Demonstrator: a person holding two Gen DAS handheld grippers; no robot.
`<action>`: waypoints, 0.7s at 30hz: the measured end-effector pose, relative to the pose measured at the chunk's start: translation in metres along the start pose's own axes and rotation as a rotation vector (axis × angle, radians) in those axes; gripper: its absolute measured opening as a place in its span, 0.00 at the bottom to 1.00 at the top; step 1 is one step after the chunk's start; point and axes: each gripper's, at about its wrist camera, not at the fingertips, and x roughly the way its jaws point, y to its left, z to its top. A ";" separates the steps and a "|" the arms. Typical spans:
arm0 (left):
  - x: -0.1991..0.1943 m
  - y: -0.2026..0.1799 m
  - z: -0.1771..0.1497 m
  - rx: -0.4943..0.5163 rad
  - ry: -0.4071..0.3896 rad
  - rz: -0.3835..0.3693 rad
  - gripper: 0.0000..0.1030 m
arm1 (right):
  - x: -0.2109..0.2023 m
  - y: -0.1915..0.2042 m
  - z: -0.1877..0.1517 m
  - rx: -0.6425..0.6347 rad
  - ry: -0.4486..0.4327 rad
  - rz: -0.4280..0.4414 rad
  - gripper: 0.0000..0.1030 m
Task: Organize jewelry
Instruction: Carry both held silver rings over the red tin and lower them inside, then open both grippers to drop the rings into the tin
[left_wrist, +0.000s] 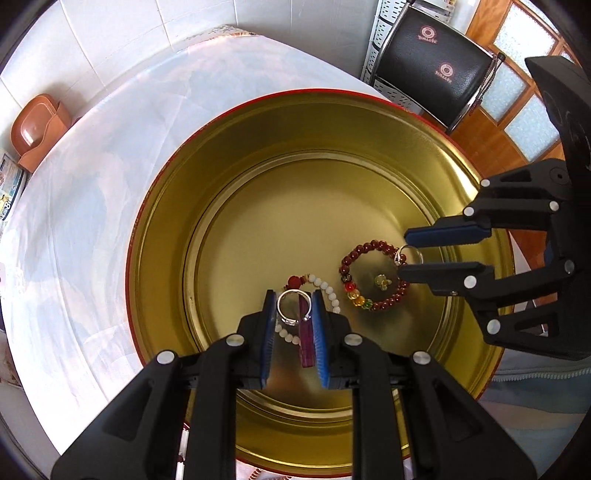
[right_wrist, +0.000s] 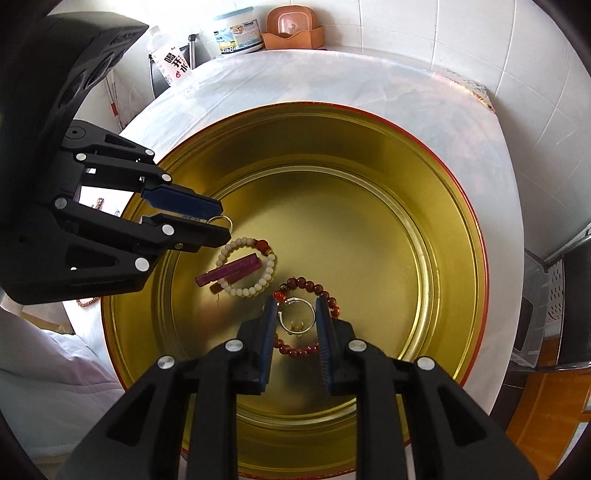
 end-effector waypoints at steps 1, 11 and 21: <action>0.001 0.000 0.001 -0.004 0.001 -0.002 0.19 | 0.000 0.000 0.000 -0.001 0.003 0.003 0.22; 0.006 -0.002 0.007 0.012 0.006 -0.003 0.19 | 0.003 0.000 0.001 0.003 0.008 0.009 0.22; 0.001 -0.008 0.005 0.051 -0.031 0.070 0.20 | 0.002 0.001 0.001 -0.021 0.008 0.005 0.22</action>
